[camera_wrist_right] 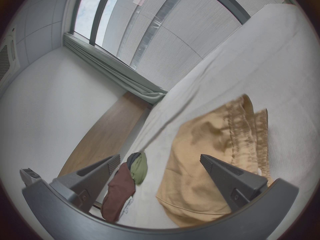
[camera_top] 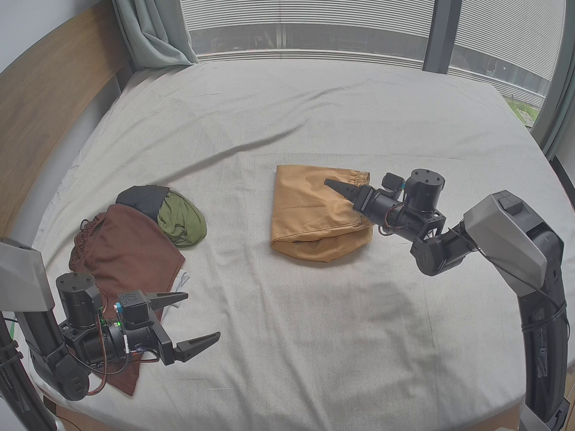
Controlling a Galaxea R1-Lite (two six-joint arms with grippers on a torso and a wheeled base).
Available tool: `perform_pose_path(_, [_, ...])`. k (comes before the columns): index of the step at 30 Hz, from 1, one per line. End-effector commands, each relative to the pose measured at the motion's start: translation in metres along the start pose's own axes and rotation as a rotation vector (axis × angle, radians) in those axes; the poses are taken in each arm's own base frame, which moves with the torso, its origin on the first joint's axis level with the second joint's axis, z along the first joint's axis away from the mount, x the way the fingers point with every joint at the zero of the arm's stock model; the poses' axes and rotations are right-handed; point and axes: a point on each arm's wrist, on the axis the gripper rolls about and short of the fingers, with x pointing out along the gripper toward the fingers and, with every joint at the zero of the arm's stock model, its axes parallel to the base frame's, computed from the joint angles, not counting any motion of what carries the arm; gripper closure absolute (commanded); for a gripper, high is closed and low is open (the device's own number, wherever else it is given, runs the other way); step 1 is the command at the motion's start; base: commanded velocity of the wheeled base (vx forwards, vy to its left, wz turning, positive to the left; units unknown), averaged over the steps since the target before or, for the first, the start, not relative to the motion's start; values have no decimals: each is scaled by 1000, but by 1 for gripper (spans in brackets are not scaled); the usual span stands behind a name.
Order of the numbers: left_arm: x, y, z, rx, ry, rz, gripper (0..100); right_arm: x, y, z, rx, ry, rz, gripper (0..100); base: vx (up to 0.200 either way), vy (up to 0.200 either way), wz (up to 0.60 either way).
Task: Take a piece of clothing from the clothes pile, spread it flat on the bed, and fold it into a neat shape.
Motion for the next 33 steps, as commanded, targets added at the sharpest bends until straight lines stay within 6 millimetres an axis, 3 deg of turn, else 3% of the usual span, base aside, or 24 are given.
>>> perform_pose_path(1, [0,0,-1,-3,2,1,0,6,-34,-37,36,53,-64,0,0,0,0])
perform_pose_path(2, [0,0,0,-2,0,0,0,5,-41,-46,44,63,-84,0,0,0,0])
perform_pose_path(12, [0,0,-1,-4,4,-3,0,-12,-48,-79,67,109,-129,0,0,0,0])
perform_pose_path(20, [0,-1,-1,-6,4,-4,0,-11,-39,-78,59,96,-105,0,0,0,0])
perform_pose_path(23, [0,0,1,-1,-5,-4,0,-14,-21,-57,38,54,-71,0,0,0,0])
perform_pose_path(26, [1,-1,8,15,-34,-14,0,-31,20,-19,9,-2,-28,0,0,0,0])
perform_pose_path(28, [0,-4,13,23,-53,-28,0,-40,38,-5,-6,-23,-8,0,0,0,0])
perform_pose_path(31, [-1,-15,30,18,-113,-70,0,-71,85,26,-59,-74,40,0,0,0,0])
perform_pose_path(33, [-2,-23,42,12,-156,-98,0,-90,105,36,-97,-88,49,0,0,0,0])
